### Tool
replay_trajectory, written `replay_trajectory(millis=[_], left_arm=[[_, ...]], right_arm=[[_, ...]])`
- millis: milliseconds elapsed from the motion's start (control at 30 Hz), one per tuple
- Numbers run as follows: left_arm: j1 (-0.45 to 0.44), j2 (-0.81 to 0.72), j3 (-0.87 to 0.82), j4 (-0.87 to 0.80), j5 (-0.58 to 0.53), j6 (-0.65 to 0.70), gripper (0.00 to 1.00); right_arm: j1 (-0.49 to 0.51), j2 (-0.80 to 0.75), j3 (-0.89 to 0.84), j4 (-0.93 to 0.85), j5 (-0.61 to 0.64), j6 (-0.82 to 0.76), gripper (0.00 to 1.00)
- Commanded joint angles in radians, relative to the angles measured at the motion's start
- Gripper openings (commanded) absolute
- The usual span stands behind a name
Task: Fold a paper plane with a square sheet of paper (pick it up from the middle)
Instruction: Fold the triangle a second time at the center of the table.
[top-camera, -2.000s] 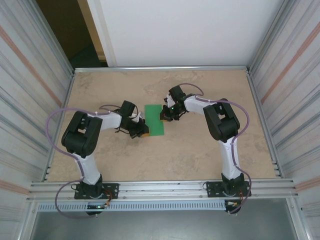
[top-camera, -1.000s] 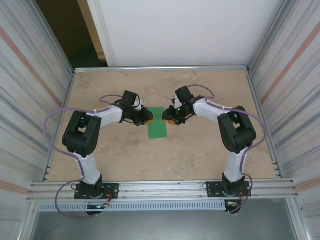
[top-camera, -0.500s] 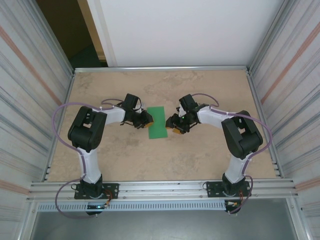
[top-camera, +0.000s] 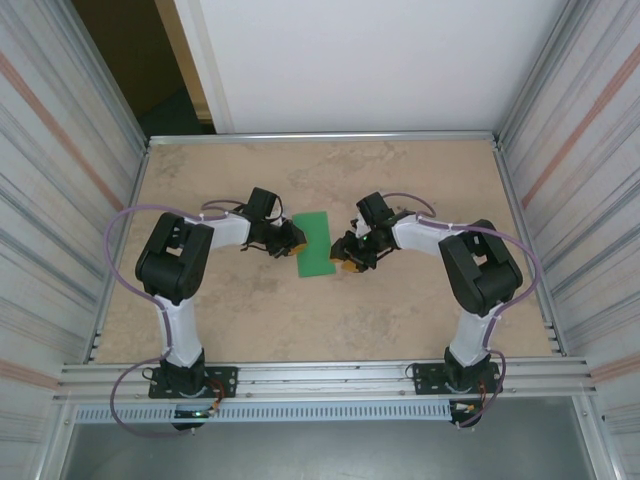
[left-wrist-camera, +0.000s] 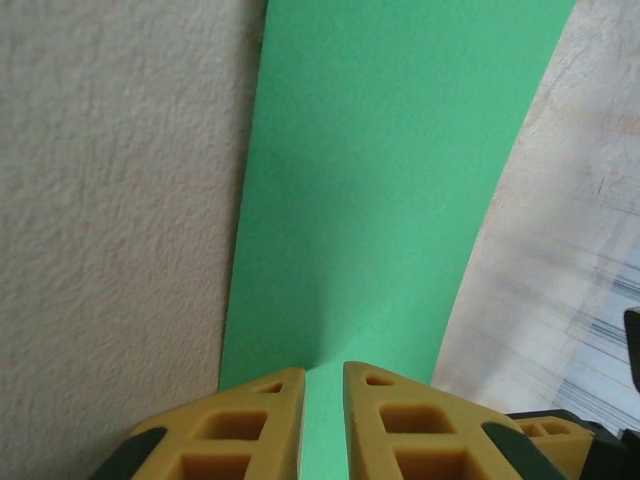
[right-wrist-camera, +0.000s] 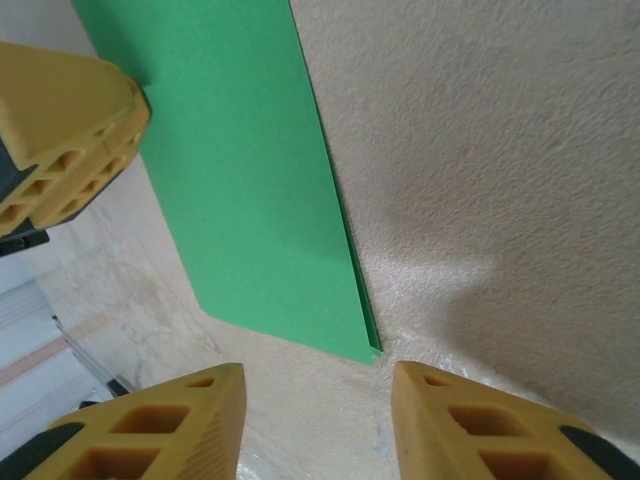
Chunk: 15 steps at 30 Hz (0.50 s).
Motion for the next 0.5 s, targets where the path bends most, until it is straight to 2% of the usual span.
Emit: replay_trajectory(millis=[0,467], left_arm=[[0.002,0.053,-0.041,-0.067,-0.047,-0.03,0.18],[0.003,0.062,-0.044,-0.06,-0.036,-0.039,0.18]], right_arm=[[0.017,0.017,-0.002,-0.028,-0.007,0.001,0.39],[0.031,0.058,0.023,-0.028,-0.006,-0.014,0.35]])
